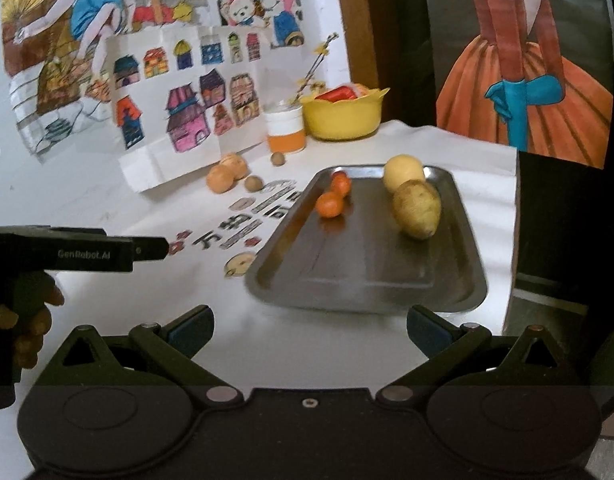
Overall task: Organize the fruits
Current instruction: 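Lift both open tools away from the tray, then move the right tool toward a small brown nut while the left tool approaches a tan round fruit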
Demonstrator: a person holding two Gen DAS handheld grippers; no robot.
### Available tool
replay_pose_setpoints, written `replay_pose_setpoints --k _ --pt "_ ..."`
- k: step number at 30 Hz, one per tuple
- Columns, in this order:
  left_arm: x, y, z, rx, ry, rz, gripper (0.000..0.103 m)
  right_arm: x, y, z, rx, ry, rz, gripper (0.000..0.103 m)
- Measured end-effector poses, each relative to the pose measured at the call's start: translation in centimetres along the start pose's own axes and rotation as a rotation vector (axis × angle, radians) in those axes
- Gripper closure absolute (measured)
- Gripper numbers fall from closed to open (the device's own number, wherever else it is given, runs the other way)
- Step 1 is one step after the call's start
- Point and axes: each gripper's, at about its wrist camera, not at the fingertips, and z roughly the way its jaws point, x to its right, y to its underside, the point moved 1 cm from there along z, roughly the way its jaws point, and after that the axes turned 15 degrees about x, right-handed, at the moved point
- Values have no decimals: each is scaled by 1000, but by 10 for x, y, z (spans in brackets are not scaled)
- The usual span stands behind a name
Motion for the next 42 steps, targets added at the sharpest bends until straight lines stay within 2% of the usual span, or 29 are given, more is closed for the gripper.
replay_pose_setpoints --k 9,18,23,29,38,42 --pt "-31 10 -18 -10 -49 -16 0 -38 3 -4 -21 -42 -52 1" --pt "-62 12 -27 -6 -99 -24 0 -70 -7 7 -36 -130 -69 1" --pt "-74 9 -24 2 -112 -70 0 -82 -27 21 -36 -200 -73 1" --pt "-77 2 -10 13 -108 -99 0 -92 -62 40 -12 -245 -142 1" --pt "-68 -21 21 56 -82 -66 0 -85 -120 74 53 -243 -171 1" --pt "-66 -28 38 64 -77 -47 0 -82 -136 95 67 -226 -207 1"
